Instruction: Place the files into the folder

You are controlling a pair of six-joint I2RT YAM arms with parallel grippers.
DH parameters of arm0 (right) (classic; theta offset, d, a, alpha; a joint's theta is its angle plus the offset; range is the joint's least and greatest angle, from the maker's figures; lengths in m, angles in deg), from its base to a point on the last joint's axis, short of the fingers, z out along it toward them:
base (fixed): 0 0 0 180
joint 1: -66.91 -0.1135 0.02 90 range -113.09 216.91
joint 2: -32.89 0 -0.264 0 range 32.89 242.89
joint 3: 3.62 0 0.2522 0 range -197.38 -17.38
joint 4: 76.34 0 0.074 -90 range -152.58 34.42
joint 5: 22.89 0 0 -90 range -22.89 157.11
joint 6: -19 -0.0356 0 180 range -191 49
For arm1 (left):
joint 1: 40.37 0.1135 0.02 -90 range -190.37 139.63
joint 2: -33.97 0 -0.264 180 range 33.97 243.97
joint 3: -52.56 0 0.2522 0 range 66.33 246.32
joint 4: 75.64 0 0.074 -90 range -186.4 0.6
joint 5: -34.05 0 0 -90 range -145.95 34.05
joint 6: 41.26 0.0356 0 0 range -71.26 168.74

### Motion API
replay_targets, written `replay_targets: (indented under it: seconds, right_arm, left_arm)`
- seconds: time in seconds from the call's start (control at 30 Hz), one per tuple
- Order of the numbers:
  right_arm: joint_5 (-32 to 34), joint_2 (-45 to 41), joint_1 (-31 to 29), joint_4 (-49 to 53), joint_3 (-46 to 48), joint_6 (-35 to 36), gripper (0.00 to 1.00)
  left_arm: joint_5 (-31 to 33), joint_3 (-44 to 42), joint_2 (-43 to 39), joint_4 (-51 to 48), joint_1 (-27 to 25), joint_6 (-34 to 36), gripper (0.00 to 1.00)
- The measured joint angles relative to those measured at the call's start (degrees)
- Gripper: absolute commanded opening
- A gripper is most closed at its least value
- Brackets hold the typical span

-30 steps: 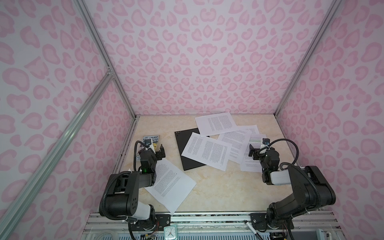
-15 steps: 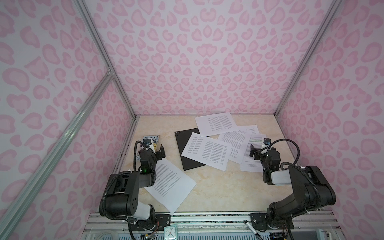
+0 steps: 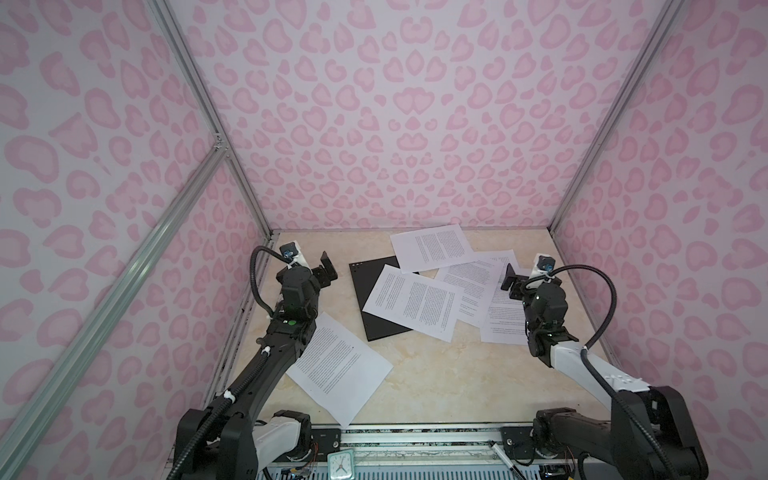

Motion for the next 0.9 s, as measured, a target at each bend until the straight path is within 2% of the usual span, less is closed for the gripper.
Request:
replay_targets:
  seconds: [0.03, 0.13, 0.17, 0.23, 0.33, 0.43, 0.63, 0.9]
  right_arm:
    - [-0.31, -0.83, 1.11, 2.56, -1.07, -4.72, 0.99]
    - [-7.91, 2.29, 3.56, 6.75, -1.90, -17.20, 1.00]
    - [-9.92, 4.50, 1.90, 9.99, -3.54, -19.17, 0.99]
    - [-13.79, 9.38, -5.18, 17.55, -8.94, -21.33, 0.99]
    - [-17.46, 15.85, -14.86, 22.16, -15.80, -22.38, 0.97]
    - [-18.47, 22.67, -20.17, 26.82, -19.93, -23.19, 0.96]
    - [-21.38, 33.29, -23.37, 31.28, -25.62, -23.41, 0.96]
    - [-23.19, 38.82, -23.21, 32.94, -29.62, -23.41, 0.96]
  left_arm:
    - [-2.82, 0.59, 0.13, -3.15, -0.15, -2.12, 0.97]
    - [-13.14, 0.90, 1.44, -14.40, -1.46, -7.21, 0.97]
    - [-16.63, 0.85, 1.79, -17.35, -1.84, -8.17, 0.97]
    - [-23.34, 0.11, 2.03, -22.03, -2.34, -9.60, 0.97]
    - [-29.29, -2.32, 1.95, -26.40, -3.02, -11.45, 0.97]
    - [-33.42, -4.98, 1.92, -29.09, -4.50, -12.70, 0.97]
    - [-36.37, -7.65, 7.32, -28.55, -5.33, -15.45, 0.97]
    - [-36.09, -10.01, 13.07, -21.81, -5.42, -17.84, 0.97]
